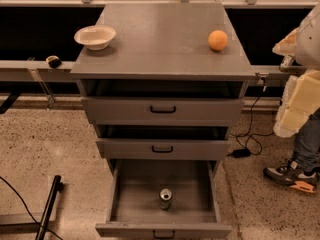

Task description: Pick green can from bottom drawer and place on counter

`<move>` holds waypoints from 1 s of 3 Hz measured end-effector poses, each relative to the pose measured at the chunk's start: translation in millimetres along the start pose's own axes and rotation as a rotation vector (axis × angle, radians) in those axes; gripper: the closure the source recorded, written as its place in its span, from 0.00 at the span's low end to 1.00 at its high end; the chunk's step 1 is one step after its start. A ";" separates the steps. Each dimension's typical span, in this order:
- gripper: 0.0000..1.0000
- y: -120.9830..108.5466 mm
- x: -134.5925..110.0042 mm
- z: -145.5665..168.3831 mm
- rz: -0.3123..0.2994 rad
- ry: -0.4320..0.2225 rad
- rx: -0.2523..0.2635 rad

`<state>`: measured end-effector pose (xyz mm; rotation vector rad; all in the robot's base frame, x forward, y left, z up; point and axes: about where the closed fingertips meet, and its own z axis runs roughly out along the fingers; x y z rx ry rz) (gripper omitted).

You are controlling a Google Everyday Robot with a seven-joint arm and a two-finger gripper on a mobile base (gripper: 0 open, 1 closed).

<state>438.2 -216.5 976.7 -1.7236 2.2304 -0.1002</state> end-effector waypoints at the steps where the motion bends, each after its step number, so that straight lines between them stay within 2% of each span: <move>1: 0.00 -0.1 0.1 0.1 0.000 0.000 0.000; 2: 0.00 -3.0 4.9 5.6 -0.005 -0.020 -0.016; 3: 0.00 9.2 16.9 65.3 -0.016 -0.133 -0.105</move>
Offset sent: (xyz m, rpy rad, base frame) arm 0.0068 -0.0123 -0.0175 0.0450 0.0453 0.0292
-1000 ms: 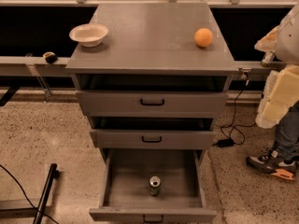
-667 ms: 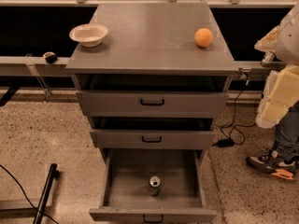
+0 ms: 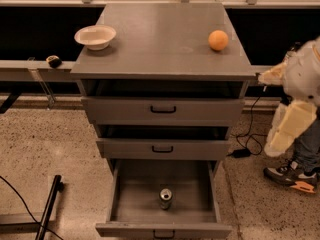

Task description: Pick green can from bottom drawer and place on counter

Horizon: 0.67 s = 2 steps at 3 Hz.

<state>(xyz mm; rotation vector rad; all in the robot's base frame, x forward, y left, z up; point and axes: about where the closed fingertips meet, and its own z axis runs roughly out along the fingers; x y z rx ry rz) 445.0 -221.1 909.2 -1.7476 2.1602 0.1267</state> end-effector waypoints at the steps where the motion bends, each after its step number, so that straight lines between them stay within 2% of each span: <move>1: 0.00 23.1 13.1 79.5 0.001 -0.222 -0.065; 2: 0.00 18.3 9.0 112.9 -0.077 -0.371 -0.055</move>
Offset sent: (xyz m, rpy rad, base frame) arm 0.0283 0.0416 -0.1148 0.4789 -0.1694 0.3315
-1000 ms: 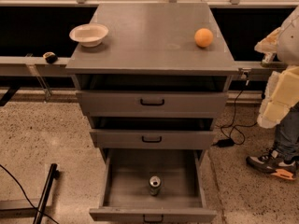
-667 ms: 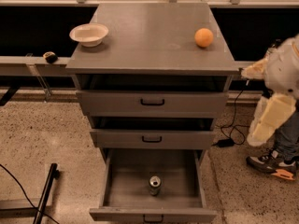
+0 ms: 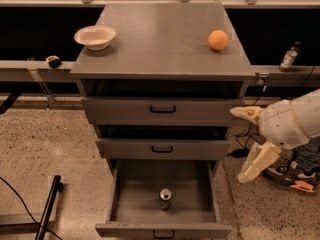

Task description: Pick green can from bottom drawer and place on counter

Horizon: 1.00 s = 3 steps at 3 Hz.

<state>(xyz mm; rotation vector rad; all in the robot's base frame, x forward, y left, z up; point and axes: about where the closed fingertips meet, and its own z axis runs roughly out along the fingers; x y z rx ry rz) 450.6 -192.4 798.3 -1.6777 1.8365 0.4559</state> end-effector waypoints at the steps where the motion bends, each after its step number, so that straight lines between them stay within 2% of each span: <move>1: 0.00 1.2 1.1 6.2 -0.040 -0.014 -0.003; 2: 0.00 -12.5 -18.4 33.6 -0.093 -0.136 0.038; 3: 0.00 -13.5 -30.4 89.9 -0.167 -0.262 0.078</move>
Offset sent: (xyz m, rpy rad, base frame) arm 0.0417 0.0637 -0.0147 0.2322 -0.2228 0.1102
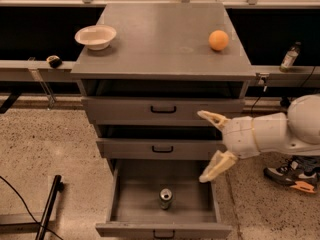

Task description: Pick green can from bottom drawer and place on counter

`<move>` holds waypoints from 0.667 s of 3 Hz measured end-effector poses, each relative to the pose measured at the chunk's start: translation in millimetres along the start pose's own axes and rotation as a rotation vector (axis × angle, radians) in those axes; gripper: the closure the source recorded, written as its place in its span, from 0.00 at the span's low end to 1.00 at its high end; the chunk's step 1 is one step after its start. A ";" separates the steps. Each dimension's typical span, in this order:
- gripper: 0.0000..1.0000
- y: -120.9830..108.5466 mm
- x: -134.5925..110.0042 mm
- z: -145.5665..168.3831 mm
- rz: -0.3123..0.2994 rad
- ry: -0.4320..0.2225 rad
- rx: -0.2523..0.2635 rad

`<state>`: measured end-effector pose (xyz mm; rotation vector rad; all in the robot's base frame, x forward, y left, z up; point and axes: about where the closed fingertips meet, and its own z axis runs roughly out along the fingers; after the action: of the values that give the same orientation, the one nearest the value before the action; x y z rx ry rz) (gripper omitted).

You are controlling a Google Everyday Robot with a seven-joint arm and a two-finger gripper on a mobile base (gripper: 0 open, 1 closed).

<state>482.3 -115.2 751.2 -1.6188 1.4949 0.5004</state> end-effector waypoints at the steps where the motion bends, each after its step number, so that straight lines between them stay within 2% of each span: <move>1: 0.00 -6.7 22.7 51.1 -0.061 -0.065 0.073; 2: 0.00 -14.0 59.4 95.4 -0.076 -0.089 0.131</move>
Offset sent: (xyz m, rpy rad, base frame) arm 0.0727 0.0464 -0.1373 0.1105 -0.1996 -0.0552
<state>531.6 -76.6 656.9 -1.5250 1.3665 0.4178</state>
